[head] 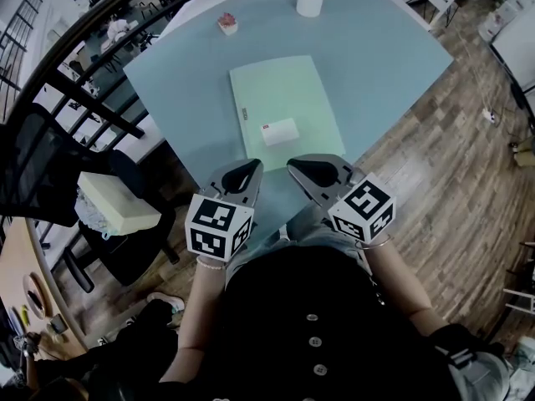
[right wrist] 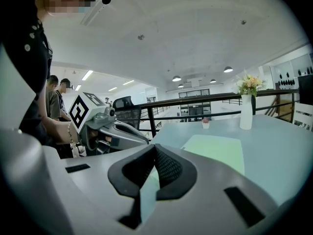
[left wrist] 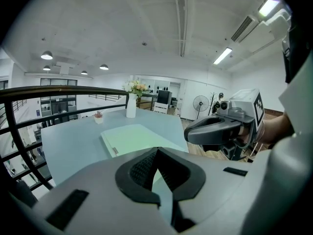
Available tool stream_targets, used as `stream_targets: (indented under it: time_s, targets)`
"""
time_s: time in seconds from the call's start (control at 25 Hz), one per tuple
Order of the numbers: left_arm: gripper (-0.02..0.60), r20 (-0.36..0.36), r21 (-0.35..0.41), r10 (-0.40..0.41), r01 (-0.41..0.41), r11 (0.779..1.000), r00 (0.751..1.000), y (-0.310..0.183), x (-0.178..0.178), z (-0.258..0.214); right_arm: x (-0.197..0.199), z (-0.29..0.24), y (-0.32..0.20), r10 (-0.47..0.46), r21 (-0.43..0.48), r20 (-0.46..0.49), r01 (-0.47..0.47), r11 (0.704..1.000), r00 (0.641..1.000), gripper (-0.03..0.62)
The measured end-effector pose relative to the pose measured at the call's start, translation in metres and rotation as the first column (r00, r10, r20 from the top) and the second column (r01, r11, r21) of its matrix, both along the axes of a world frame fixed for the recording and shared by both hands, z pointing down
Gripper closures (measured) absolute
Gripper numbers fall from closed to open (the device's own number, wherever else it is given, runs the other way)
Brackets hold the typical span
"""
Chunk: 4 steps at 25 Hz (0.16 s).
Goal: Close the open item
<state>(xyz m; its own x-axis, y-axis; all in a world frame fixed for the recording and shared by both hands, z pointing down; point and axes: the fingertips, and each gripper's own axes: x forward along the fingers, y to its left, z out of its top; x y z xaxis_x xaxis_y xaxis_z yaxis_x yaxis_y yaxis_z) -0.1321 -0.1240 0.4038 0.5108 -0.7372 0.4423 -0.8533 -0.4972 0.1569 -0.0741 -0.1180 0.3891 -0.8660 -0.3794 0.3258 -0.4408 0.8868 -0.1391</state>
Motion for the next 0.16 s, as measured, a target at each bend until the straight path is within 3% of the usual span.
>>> stream_targets:
  time_s: [0.16]
  targets:
    - [0.565, 0.001, -0.004, 0.003, -0.003, 1.000, 1.000, 0.0004, -0.0014, 0.0023, -0.0024, 0.0027, 0.0020, -0.002, -0.003, -0.003, 0.002, 1.000, 1.000, 0.591]
